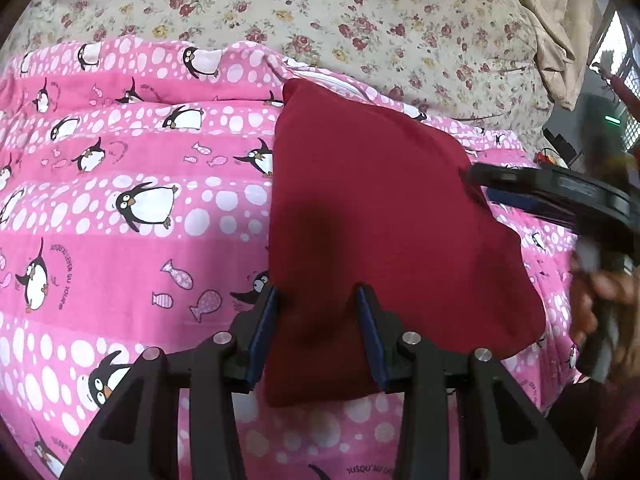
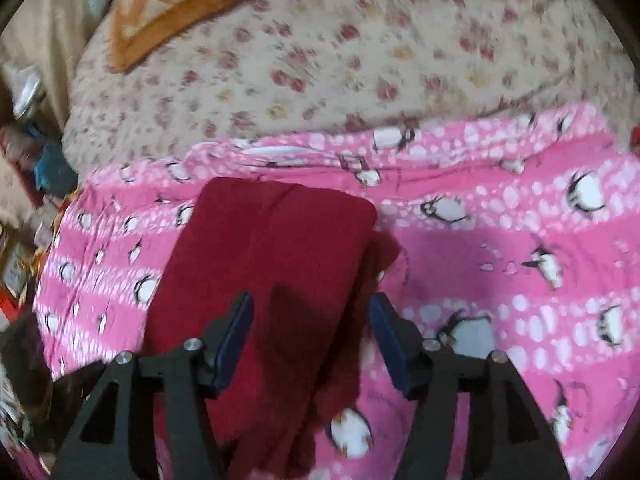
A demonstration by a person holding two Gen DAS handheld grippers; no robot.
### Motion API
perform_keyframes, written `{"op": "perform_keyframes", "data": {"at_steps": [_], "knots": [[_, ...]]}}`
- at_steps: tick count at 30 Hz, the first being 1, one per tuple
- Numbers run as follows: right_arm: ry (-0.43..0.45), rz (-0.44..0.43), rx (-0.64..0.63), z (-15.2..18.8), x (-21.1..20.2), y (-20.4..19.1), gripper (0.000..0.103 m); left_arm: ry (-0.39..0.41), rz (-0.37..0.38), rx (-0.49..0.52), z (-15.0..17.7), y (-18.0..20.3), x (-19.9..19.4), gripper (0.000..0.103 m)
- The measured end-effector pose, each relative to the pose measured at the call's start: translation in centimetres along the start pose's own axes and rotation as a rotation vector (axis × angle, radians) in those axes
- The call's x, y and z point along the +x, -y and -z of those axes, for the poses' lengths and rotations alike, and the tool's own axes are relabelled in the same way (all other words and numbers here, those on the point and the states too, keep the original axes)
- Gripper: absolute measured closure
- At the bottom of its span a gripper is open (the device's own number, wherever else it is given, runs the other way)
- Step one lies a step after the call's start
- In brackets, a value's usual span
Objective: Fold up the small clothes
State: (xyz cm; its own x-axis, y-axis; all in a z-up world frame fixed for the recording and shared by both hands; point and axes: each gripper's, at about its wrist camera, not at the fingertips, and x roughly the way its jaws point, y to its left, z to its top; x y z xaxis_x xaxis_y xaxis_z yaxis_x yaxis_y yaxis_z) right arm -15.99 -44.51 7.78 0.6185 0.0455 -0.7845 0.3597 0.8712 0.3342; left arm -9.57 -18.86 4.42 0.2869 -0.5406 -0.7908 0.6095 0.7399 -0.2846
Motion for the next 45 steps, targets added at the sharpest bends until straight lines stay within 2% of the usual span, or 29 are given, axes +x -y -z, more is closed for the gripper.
{"op": "perform_keyframes", "data": {"at_steps": [1, 2, 3, 4, 5, 6, 8, 10, 13, 18, 20, 23, 26, 30, 36, 40, 44, 45], "knots": [[-0.026, -0.002, 0.011, -0.4, 1.3, 0.2, 0.040, 0.002, -0.006, 0.008, 0.0, 0.1, 0.0, 0.084], [-0.059, -0.004, 0.022, -0.7, 2.8, 0.4, 0.045, 0.004, -0.010, 0.013, 0.0, 0.2, 0.0, 0.084], [-0.068, -0.014, 0.030, -0.8, 3.6, 0.5, 0.055, 0.006, -0.012, 0.016, 0.1, 0.2, 0.0, 0.084], [-0.061, -0.017, 0.030, -1.0, 3.9, 0.3, 0.061, 0.009, -0.013, 0.015, 0.0, 0.3, 0.0, 0.084], [-0.037, -0.002, 0.001, -1.4, 3.8, -0.2, 0.076, 0.013, -0.011, 0.012, 0.0, 0.3, 0.0, 0.084], [-0.020, 0.012, -0.030, -1.6, 3.5, -0.7, 0.083, 0.016, -0.010, 0.008, 0.0, 0.3, 0.0, 0.084], [0.005, 0.061, -0.087, -2.1, 3.8, -1.4, 0.084, 0.023, -0.003, -0.001, -0.1, 0.3, 0.1, 0.083], [-0.027, 0.107, -0.103, -2.0, 5.3, -1.2, 0.084, 0.021, -0.004, 0.002, -0.1, 0.5, 0.5, 0.081], [-0.019, 0.107, -0.108, -2.1, 4.9, -0.6, 0.081, 0.023, -0.019, 0.012, 0.0, 0.8, 0.5, 0.079], [0.006, 0.056, -0.097, -1.1, 0.1, -1.9, 0.054, 0.018, -0.005, -0.001, 0.0, 0.3, 0.5, 0.079], [0.020, 0.019, -0.136, 0.3, -1.7, -3.3, 0.050, 0.016, -0.007, -0.004, 0.0, 0.3, 0.5, 0.078], [0.001, 0.017, -0.197, 2.5, -1.9, -4.6, 0.050, 0.017, -0.014, -0.002, 0.1, 0.4, 0.5, 0.077], [-0.084, 0.153, -0.251, 4.7, 0.4, -4.1, 0.050, 0.014, -0.022, 0.004, 0.2, 0.5, 0.6, 0.077], [-0.068, 0.107, -0.193, 5.6, 0.7, -2.5, 0.050, 0.022, -0.033, 0.020, 0.5, 0.7, 0.5, 0.077], [-0.072, 0.118, -0.182, 5.2, -0.6, -3.1, 0.049, 0.020, -0.031, 0.011, 0.3, 0.5, 0.6, 0.076], [-0.017, 0.067, -0.171, 5.1, -2.0, -3.6, 0.046, 0.018, -0.031, 0.006, 0.4, 0.3, 0.7, 0.074], [-0.109, 0.116, -0.219, 6.4, 0.5, -3.4, 0.041, 0.013, -0.033, 0.008, 0.3, 0.4, 0.9, 0.073], [-0.102, 0.104, -0.206, 6.5, 0.5, -3.1, 0.039, 0.013, -0.030, 0.009, 0.3, 0.3, 0.9, 0.073]]}}
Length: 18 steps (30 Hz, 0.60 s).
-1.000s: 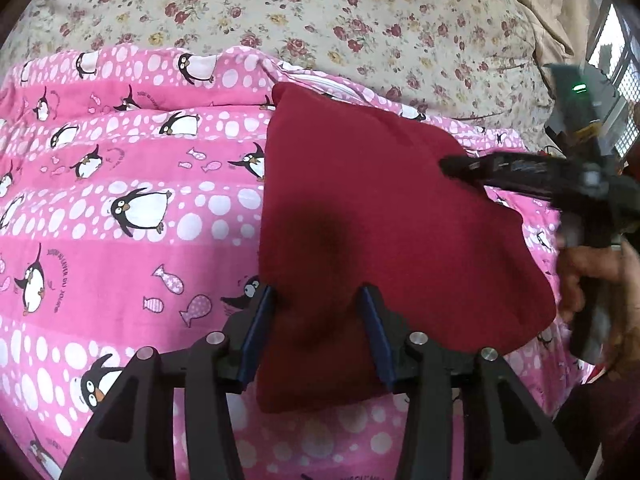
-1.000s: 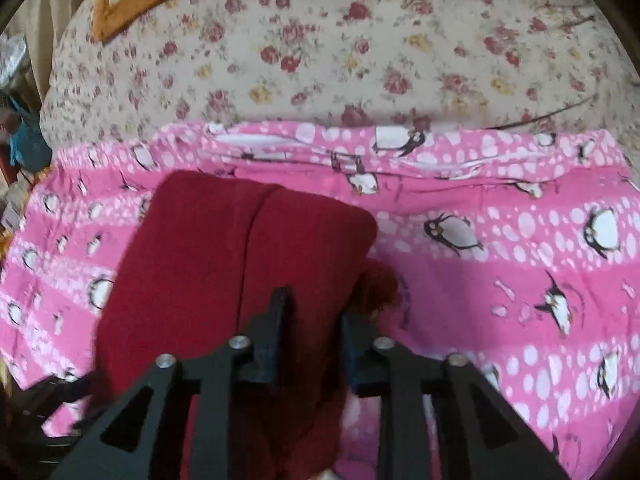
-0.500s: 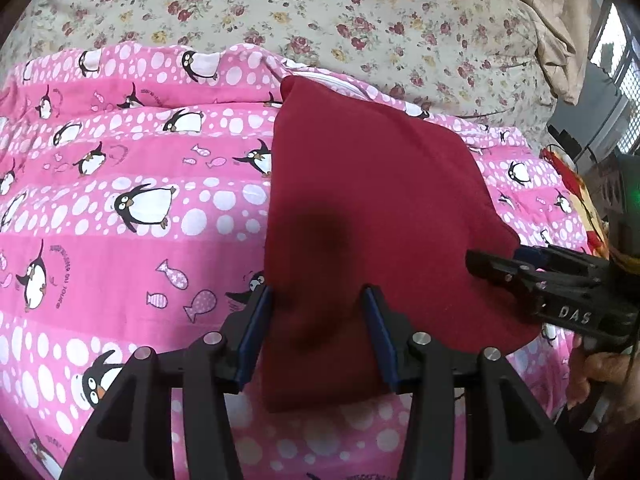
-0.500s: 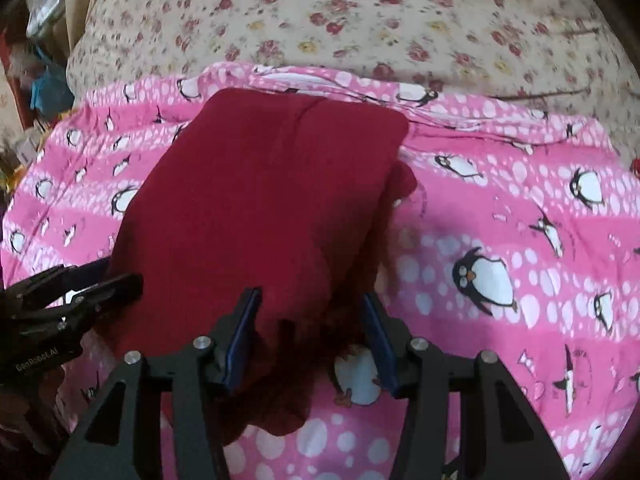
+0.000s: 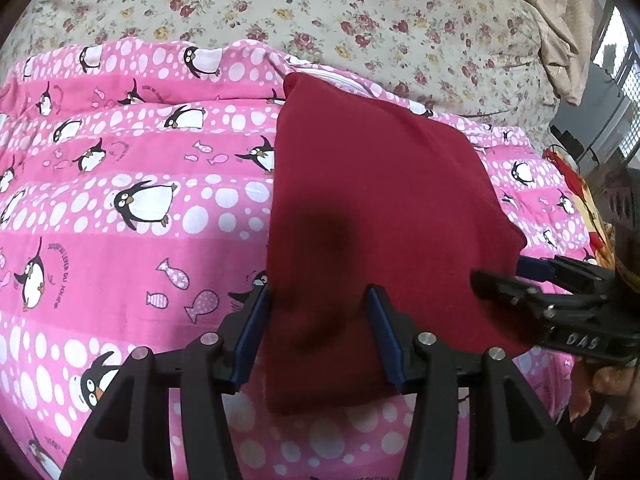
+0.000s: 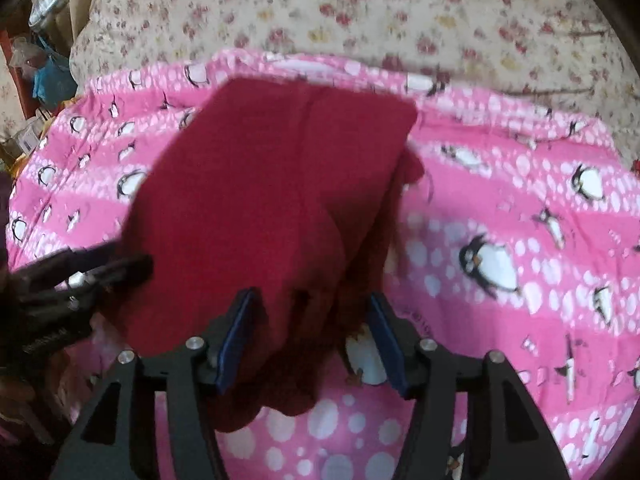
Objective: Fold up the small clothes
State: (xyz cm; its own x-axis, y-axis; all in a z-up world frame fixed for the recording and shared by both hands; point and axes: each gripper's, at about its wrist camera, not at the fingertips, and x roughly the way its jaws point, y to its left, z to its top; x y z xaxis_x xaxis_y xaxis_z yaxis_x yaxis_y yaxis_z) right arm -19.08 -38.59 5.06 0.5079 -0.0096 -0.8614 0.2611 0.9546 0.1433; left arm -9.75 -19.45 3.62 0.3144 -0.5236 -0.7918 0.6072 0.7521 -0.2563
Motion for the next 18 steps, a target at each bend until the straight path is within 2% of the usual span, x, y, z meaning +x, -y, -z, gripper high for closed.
{"op": "perform_keyframes", "data": {"at_steps": [4, 6, 8, 10, 12, 14, 18], "knots": [[0.049, -0.095, 0.097, -0.5, -1.1, 2.2, 0.037, -0.048, 0.077, -0.043, -1.0, -1.0, 0.1, 0.073], [0.076, -0.099, 0.129, -0.9, -1.1, 3.4, 0.026, -0.066, 0.137, -0.103, -1.8, -1.9, 0.1, 0.073], [0.092, -0.127, 0.179, -1.5, -0.7, 4.7, 0.020, -0.080, 0.185, -0.151, -2.5, -2.7, 0.5, 0.072], [0.085, -0.177, 0.236, -2.1, 0.4, 5.8, 0.018, -0.083, 0.195, -0.155, -3.3, -2.9, 1.0, 0.072], [0.076, -0.242, 0.266, -2.9, 2.0, 6.3, 0.018, -0.084, 0.210, -0.156, -4.1, -2.9, 1.6, 0.067], [0.074, -0.273, 0.265, -3.6, 3.4, 6.2, 0.016, -0.073, 0.242, -0.200, -4.7, -3.2, 2.3, 0.055], [0.076, -0.352, 0.279, -4.4, 6.0, 6.0, 0.008, -0.079, 0.293, -0.245, -5.2, -3.9, 3.9, 0.052]]}}
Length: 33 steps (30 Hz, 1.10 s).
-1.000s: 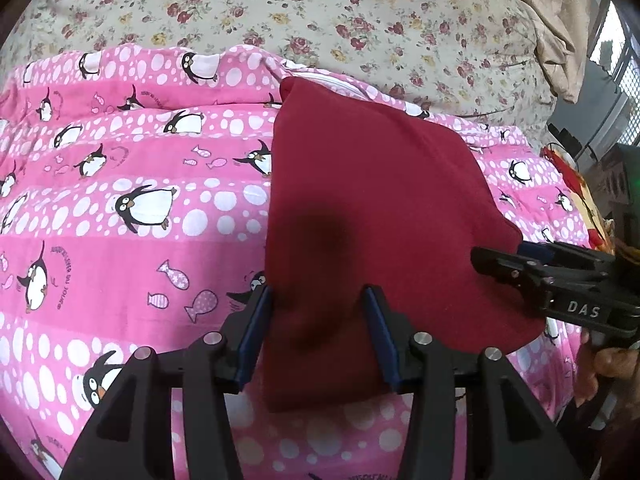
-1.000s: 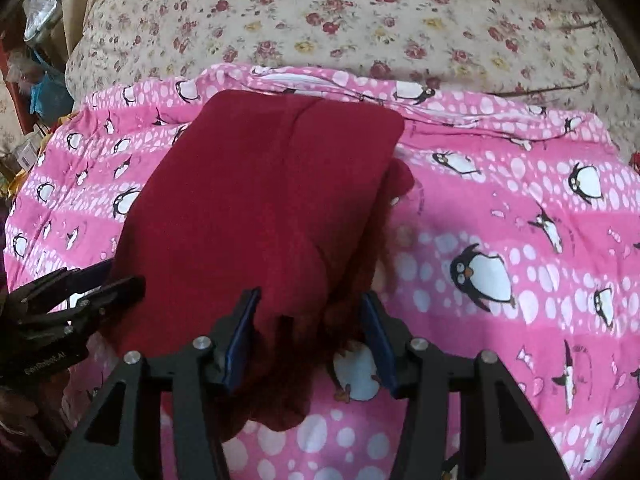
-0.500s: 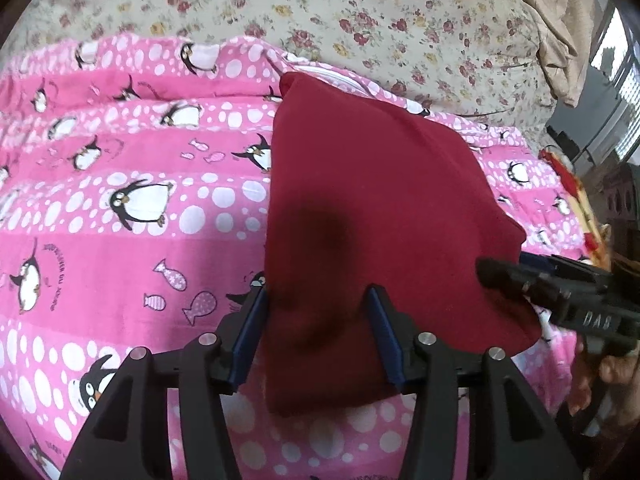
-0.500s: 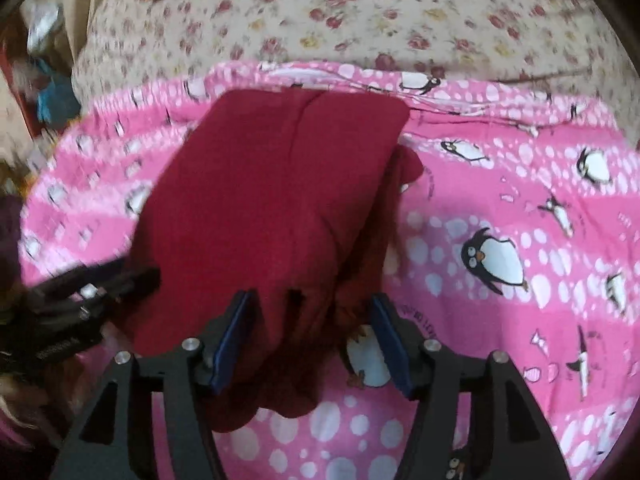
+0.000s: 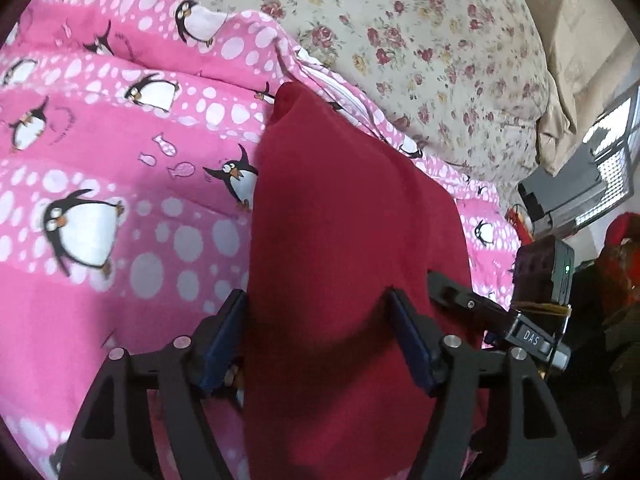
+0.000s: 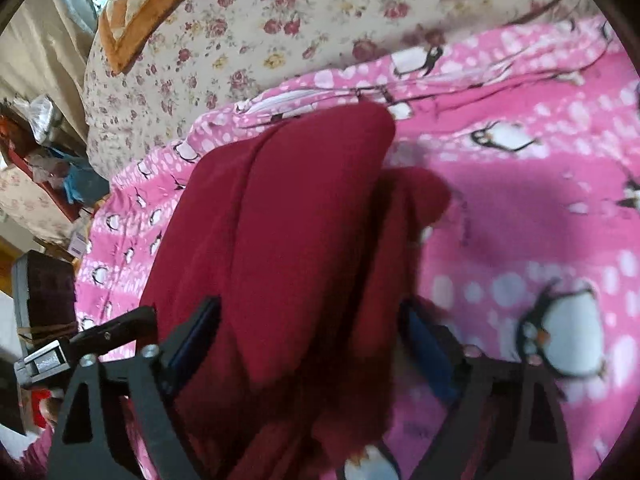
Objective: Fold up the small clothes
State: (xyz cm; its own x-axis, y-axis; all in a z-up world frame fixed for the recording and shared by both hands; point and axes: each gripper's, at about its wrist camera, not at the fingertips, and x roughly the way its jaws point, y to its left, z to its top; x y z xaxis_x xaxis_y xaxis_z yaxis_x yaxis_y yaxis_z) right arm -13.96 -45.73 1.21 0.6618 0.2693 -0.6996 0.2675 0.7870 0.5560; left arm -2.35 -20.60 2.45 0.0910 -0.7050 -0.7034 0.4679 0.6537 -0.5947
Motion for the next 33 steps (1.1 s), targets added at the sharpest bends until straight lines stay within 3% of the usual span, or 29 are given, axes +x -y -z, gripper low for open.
{"op": "perform_keyframes", "data": {"at_steps": [2, 3, 4, 8, 10, 16, 19, 20, 22, 23, 24, 28, 31, 33], "knots": [[0.024, -0.016, -0.006, -0.2, 0.3, -0.2, 0.012, -0.007, 0.027, -0.022, -0.4, -0.5, 0.6, 0.052], [0.024, -0.032, -0.011, -0.3, 0.4, -0.6, 0.026, -0.010, 0.035, -0.032, -0.5, -0.6, 0.8, 0.052], [0.024, -0.032, -0.016, -0.4, 0.4, -0.9, 0.027, -0.011, 0.041, -0.040, -0.6, -0.7, 0.9, 0.056], [0.045, 0.006, -0.061, -0.6, -1.1, -2.8, 0.050, -0.005, 0.051, -0.024, -0.4, 0.0, -0.8, 0.078], [0.048, -0.038, -0.070, -0.7, -2.5, -4.0, 0.054, -0.011, 0.066, -0.003, 0.0, 1.0, -3.0, 0.079], [0.009, -0.128, -0.118, 1.3, -4.9, -9.0, 0.054, 0.022, -0.001, 0.049, 3.6, 2.3, -11.0, 0.079], [-0.043, -0.163, -0.129, 3.5, -3.5, -10.5, 0.053, 0.020, -0.075, 0.020, 6.2, 0.5, -12.1, 0.079], [-0.056, -0.146, -0.140, 4.1, -2.8, -10.8, 0.052, 0.009, -0.120, 0.019, 6.9, -0.1, -11.5, 0.079], [-0.126, -0.055, -0.171, 5.8, 0.0, -11.1, 0.039, 0.001, -0.179, 0.019, 7.8, -1.4, -10.4, 0.073], [-0.148, 0.017, -0.204, 6.4, 1.0, -11.2, 0.036, 0.008, -0.180, 0.021, 8.0, -1.8, -10.1, 0.071], [-0.145, 0.030, -0.228, 6.8, 1.3, -11.4, 0.036, 0.020, -0.177, 0.023, 8.2, -1.8, -10.2, 0.071], [-0.107, 0.068, -0.263, 6.5, -1.7, -12.5, 0.036, 0.050, -0.249, 0.084, 7.9, -0.4, -12.0, 0.070], [-0.037, 0.139, -0.341, 6.7, -5.0, -14.0, 0.035, 0.171, -0.352, 0.147, 7.6, 1.1, -13.5, 0.070], [-0.002, 0.129, -0.366, 6.5, -6.3, -15.1, 0.035, 0.198, -0.391, 0.160, 7.2, 1.3, -13.5, 0.070]]}}
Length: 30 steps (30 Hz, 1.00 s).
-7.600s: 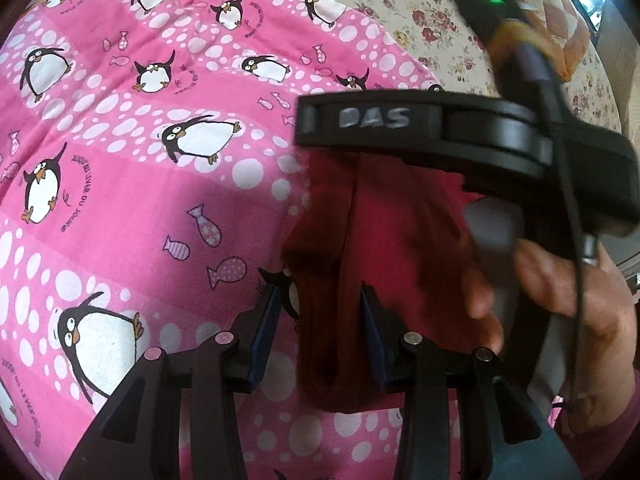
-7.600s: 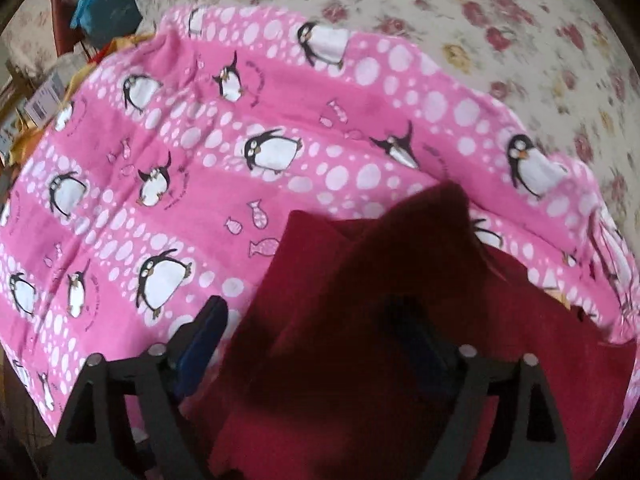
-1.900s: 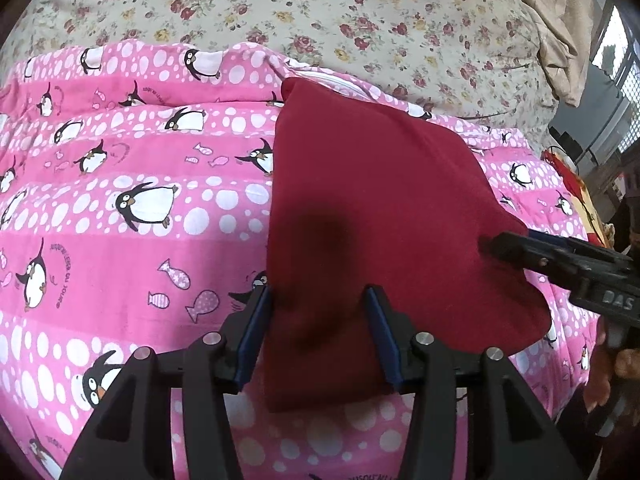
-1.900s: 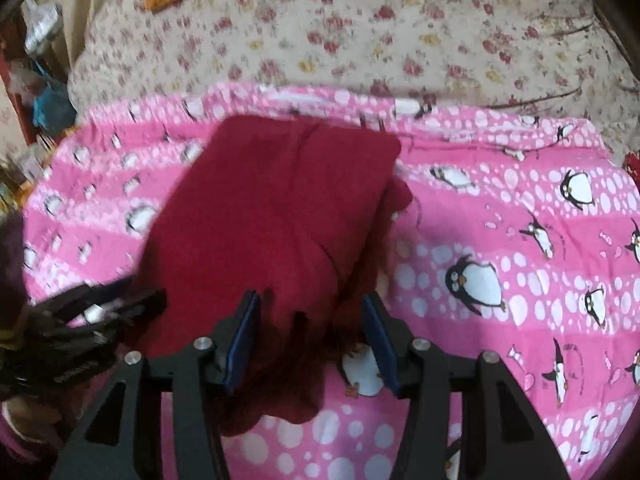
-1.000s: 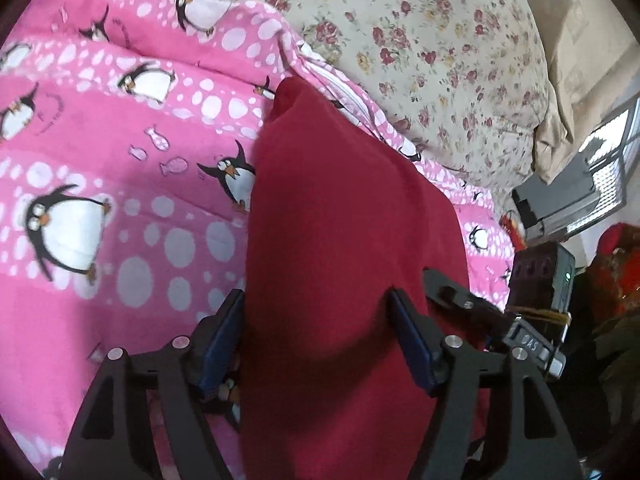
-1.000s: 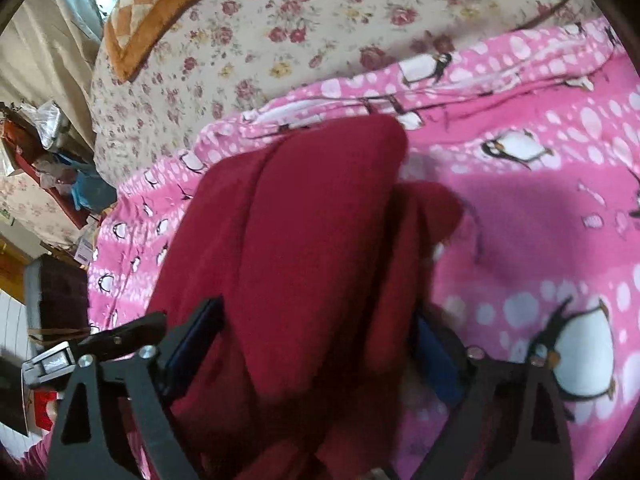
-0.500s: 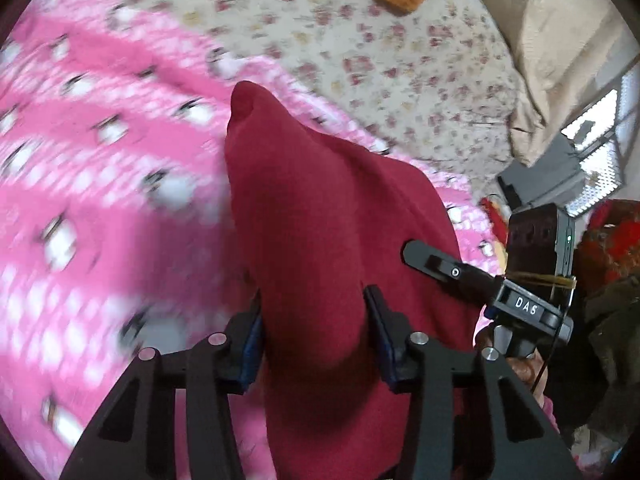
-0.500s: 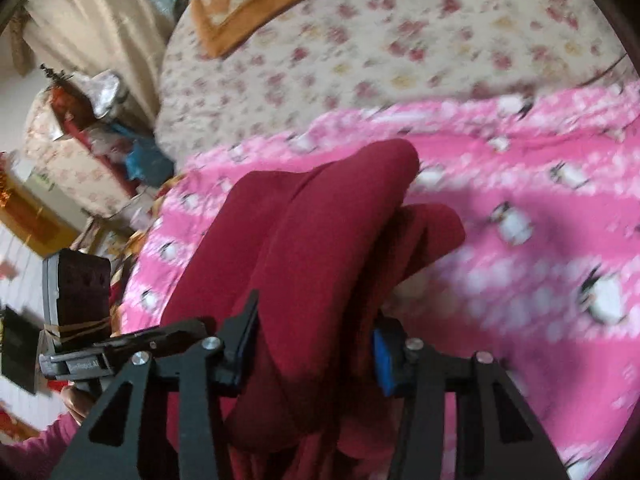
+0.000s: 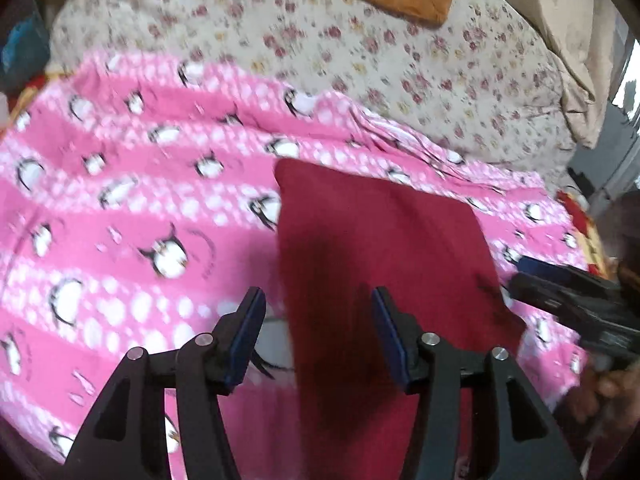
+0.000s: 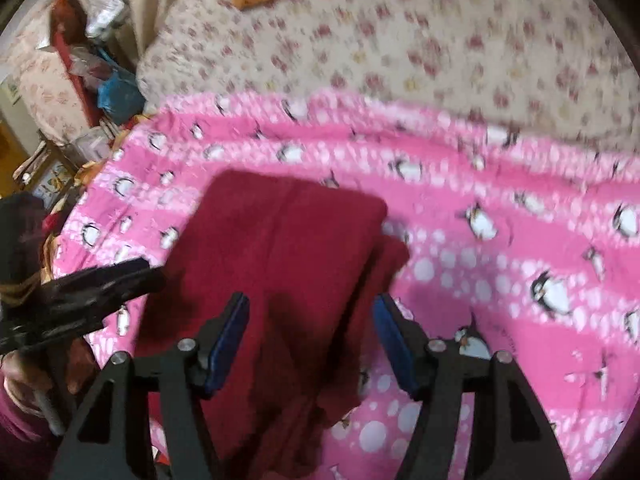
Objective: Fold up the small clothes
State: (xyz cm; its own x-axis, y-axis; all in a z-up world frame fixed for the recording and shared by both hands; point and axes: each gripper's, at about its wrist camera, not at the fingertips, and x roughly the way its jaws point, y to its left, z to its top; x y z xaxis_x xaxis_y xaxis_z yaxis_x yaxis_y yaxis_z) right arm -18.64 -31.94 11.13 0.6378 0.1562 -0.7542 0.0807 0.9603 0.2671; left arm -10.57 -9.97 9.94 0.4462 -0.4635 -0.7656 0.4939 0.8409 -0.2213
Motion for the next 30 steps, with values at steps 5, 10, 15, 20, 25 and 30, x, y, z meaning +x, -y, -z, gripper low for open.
{"op": "perform_keyframes", "data": {"at_steps": [5, 10, 15, 20, 25, 30], "knots": [[0.011, -0.059, -0.082, 0.8, -1.2, -3.2, 0.040, -0.004, -0.009, -0.038, 0.6, -0.6, 1.9, 0.070], [-0.061, 0.126, -0.224, 3.1, 2.5, -5.2, 0.052, 0.028, -0.011, -0.007, 1.1, -0.4, 2.2, 0.070], [-0.041, 0.160, -0.197, 4.5, 3.2, -4.3, 0.052, 0.047, -0.047, 0.062, 1.4, 0.8, 1.9, 0.070], [-0.020, 0.145, -0.161, 4.1, 2.0, -4.3, 0.052, 0.076, -0.075, 0.086, 1.3, 1.2, 1.4, 0.070], [0.032, 0.145, -0.057, 3.2, 0.3, -3.8, 0.042, 0.117, -0.110, 0.090, 1.3, 1.2, 0.5, 0.070], [0.030, 0.234, -0.027, 3.2, 0.3, -3.6, 0.039, 0.165, -0.177, 0.133, 1.8, 1.8, -0.2, 0.070]]}}
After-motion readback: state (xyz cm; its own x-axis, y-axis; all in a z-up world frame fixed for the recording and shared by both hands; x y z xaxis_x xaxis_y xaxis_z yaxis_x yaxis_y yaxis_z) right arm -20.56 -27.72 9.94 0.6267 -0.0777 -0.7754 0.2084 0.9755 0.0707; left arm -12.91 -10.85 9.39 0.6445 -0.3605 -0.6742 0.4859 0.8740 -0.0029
